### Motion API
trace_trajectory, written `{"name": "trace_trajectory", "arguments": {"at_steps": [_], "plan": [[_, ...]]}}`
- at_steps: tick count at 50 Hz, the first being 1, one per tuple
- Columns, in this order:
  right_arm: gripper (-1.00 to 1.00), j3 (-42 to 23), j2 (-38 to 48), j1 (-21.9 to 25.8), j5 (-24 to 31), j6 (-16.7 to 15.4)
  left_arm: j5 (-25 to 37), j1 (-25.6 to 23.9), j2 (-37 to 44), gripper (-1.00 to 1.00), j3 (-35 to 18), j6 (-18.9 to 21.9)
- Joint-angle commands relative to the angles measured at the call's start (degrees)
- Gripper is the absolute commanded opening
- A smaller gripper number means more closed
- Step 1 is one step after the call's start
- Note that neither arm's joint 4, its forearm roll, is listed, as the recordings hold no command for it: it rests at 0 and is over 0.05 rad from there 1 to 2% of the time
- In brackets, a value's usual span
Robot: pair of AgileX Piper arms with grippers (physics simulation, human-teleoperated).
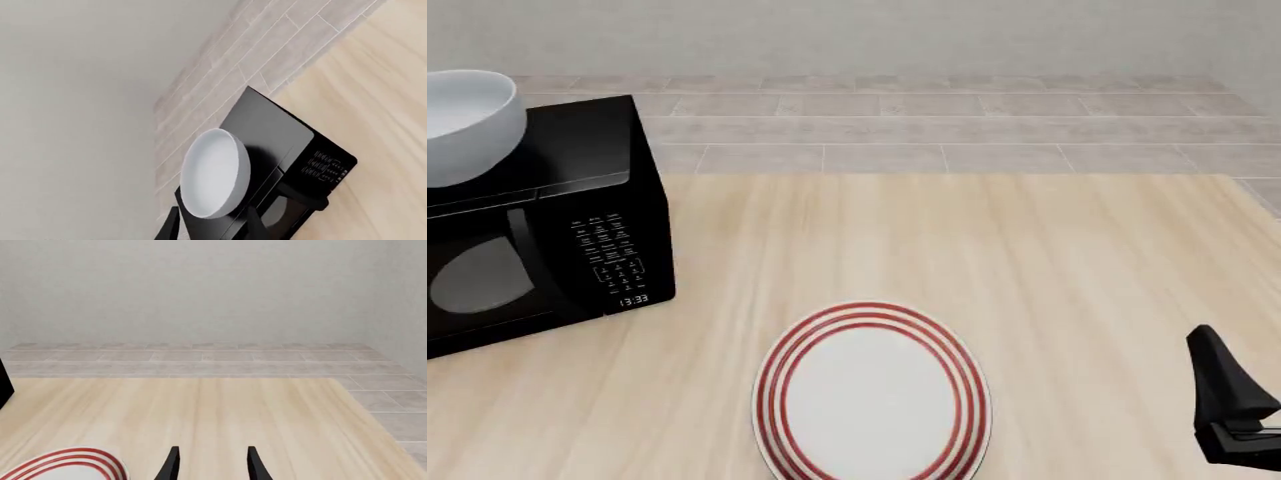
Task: Pick up the white bowl and put it on the plate.
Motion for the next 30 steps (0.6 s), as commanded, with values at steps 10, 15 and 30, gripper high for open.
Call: {"name": "trace_trajectory", "arguments": {"at_steps": [10,15,30], "plan": [[1.0,0.0,-0.01,0.0,0.01,0.01,-6.48,2.26,4.29,1.0,4.65,3.88],[1.0,0.0,-0.01,-0.02,0.01,0.01,-6.91,1.93,4.96,1.0,4.77,3.4],[1.0,0.0,0.02,0.0,0.0,0.0,-13.22,3.64,9.55,1.0,6.88,3.87]]}}
